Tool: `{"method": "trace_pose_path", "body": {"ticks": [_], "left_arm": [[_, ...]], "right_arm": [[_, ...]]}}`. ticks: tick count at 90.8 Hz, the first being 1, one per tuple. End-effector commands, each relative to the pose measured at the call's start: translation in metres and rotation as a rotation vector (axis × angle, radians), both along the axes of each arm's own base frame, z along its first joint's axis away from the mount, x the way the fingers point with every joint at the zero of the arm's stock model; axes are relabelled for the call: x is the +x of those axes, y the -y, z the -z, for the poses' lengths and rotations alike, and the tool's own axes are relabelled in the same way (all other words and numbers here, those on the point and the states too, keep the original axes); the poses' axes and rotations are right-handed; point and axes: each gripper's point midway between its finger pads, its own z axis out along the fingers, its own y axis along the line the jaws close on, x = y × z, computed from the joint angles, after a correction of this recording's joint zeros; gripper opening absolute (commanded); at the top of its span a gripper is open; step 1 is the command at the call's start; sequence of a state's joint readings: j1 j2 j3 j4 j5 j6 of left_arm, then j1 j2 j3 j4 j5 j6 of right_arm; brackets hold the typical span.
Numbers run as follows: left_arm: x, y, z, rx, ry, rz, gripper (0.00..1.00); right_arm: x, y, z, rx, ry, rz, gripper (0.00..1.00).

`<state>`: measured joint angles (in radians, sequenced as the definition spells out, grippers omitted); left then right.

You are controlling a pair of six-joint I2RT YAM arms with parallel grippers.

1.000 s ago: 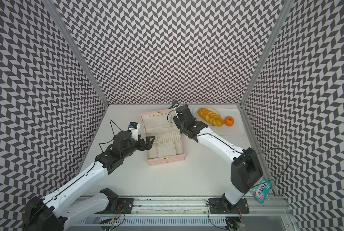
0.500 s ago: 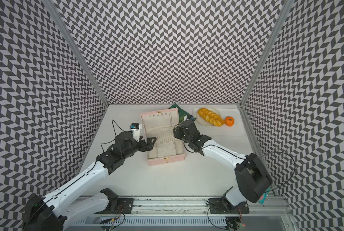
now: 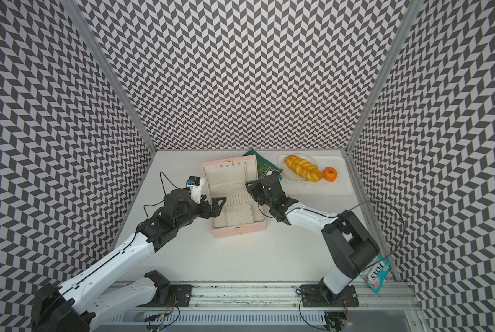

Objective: Put jewelry chain into jewelry box
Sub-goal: Adjust the necklace in the storage slot.

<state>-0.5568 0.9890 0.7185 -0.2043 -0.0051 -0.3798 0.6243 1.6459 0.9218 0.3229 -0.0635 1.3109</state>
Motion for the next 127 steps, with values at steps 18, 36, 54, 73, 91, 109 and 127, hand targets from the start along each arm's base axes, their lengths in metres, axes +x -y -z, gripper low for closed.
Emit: {"method": "trace_pose_path", "body": {"ticks": [18,36,54,73,91,109,127], "left_arm": [[0.0,0.003,-0.019,-0.014,0.038,0.01,1.0],[0.001,0.003,-0.018,-0.007,0.037,0.009,1.0],[0.001,0.003,-0.018,-0.005,0.037,0.009,1.0],[0.002,0.003,-0.016,-0.002,0.036,0.008,1.0],[0.002,0.004,-0.016,-0.002,0.035,0.013,1.0],[0.001,0.004,-0.016,-0.002,0.035,0.014,1.0],[0.001,0.003,-0.016,-0.001,0.036,0.014,1.0]], "right_arm": [[0.035,0.003,-0.013,0.072,0.031,0.085,0.23],[0.046,0.005,-0.009,0.074,0.025,0.111,0.23],[0.053,0.008,-0.003,0.071,0.015,0.133,0.23],[0.055,0.012,0.006,0.077,-0.004,0.161,0.23],[0.059,0.012,0.008,0.087,-0.003,0.17,0.23],[0.06,0.011,0.012,0.089,-0.009,0.174,0.22],[0.059,0.014,0.015,0.084,-0.011,0.175,0.13]]}}
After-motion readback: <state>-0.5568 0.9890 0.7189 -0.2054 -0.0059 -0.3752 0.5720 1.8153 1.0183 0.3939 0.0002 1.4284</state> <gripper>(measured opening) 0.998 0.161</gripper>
